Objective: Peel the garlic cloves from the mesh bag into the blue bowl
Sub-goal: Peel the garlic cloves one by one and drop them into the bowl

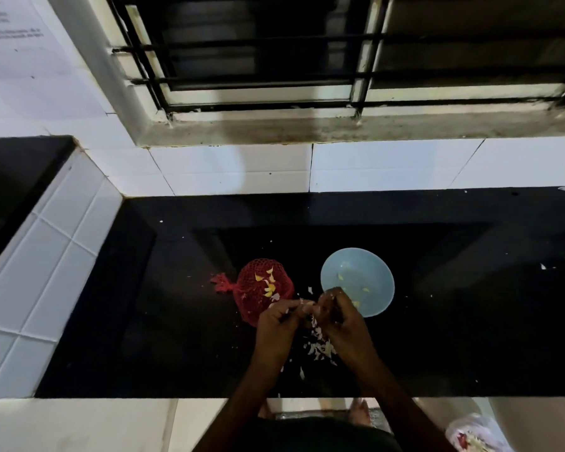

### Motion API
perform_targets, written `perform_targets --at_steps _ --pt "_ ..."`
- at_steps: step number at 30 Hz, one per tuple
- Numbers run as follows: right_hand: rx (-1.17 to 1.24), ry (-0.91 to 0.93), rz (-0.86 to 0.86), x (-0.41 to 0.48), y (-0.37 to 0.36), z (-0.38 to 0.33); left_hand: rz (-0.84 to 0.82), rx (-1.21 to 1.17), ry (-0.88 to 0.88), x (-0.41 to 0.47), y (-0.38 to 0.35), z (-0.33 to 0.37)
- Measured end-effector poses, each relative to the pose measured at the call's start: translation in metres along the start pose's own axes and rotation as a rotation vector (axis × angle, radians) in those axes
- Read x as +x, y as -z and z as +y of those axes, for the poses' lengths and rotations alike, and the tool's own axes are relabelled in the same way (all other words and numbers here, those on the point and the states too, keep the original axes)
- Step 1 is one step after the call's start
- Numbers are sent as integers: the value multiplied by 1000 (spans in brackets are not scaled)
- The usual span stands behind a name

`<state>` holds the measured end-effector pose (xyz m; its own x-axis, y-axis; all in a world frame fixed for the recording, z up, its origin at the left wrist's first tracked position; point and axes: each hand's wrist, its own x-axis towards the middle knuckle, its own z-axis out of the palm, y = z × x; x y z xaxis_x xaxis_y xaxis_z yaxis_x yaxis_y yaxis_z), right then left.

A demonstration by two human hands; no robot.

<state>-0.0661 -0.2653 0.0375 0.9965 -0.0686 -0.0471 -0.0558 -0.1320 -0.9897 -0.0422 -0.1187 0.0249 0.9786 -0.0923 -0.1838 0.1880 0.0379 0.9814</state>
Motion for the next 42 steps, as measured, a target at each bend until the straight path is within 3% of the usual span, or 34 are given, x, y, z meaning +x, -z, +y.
perform_targets --at_steps 6,12,20,26,42 --pt "-116 166 46 10 28 -6 -99 49 -12 -3 -18 14" --pt "-234 216 84 15 49 -11 -173 71 -28 -1 -26 22" --pt "-424 369 76 26 45 -16 -64 -144 129 -10 -48 32" --pt "-366 347 112 30 40 -9 -9 -270 275 -5 -45 39" --pt "-105 129 -15 33 45 -11 27 40 58 9 -24 33"
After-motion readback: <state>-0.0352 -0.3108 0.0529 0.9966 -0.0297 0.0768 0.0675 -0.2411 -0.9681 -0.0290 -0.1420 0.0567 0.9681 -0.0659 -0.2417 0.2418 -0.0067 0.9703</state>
